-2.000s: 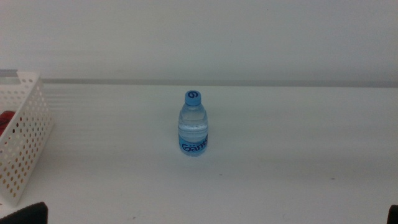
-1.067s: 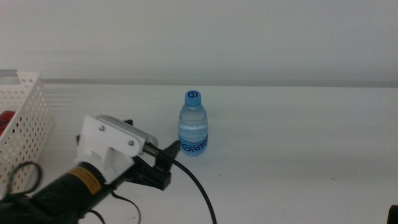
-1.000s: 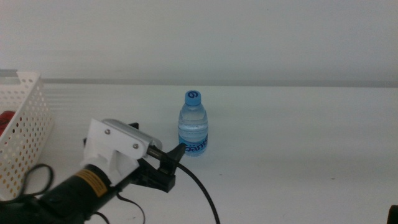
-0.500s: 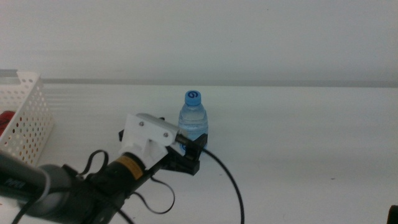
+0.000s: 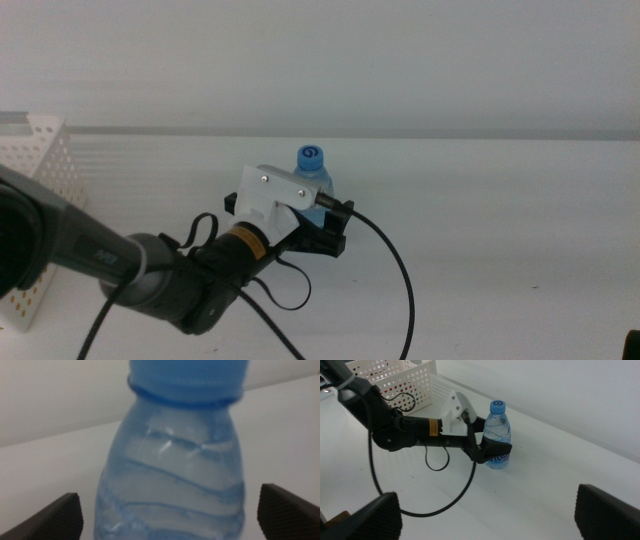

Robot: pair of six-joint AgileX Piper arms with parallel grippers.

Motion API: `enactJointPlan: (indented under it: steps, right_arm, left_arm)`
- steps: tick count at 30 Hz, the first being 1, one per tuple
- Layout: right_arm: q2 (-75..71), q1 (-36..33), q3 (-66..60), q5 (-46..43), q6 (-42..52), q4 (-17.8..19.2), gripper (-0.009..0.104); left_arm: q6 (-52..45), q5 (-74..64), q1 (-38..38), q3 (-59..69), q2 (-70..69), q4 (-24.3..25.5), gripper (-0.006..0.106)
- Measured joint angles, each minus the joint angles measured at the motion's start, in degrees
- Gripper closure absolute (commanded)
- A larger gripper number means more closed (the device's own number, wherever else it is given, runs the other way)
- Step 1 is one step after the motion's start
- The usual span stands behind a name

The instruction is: Use arms to grab the bottles and put them into the dustbin to the left of the table.

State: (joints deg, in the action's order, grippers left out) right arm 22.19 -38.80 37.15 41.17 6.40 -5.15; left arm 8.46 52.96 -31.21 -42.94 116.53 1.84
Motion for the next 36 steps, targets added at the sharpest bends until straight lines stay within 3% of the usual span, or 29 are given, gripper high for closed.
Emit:
enactJointPlan:
  steps: [3,6,13,14,19,26,31,36]
  right_arm:
    - [0.0,0.0,0.0,0.0,0.0,0.0,0.003]
    - [0.0,0.0,0.0,0.0,0.0,0.0,0.003]
    - [0.0,0.0,0.0,0.0,0.0,0.0,0.003]
    - [0.0,0.0,0.0,0.0,0.0,0.0,0.003]
    - [0.0,0.0,0.0,0.0,0.0,0.0,0.003]
    - [0.0,0.0,0.0,0.0,0.0,0.0,0.003]
    - [0.0,0.0,0.0,0.0,0.0,0.0,0.003]
    - [0.0,0.0,0.0,0.0,0.0,0.0,0.003]
  left_arm:
    - [0.0,-1.11,0.0,-2.05,1.21,0.12,0.009]
    - [0.1,-2.53,0.0,-3.26,2.06,0.4,0.023]
    - [2.13,-7.13,1.14,-3.17,0.74,2.43,0.098]
    - [2.3,-8.95,1.36,-2.66,-0.42,2.82,0.102]
    - [2.62,-24.48,1.98,0.74,-10.07,3.2,0.102]
    - [1.98,-63.45,3.74,1.34,-31.35,4.45,0.102]
    - [-7.64,-87.96,13.14,-4.89,-40.21,5.14,0.102]
    - [-22.26,-105.51,28.4,-18.9,-37.67,4.98,0.102]
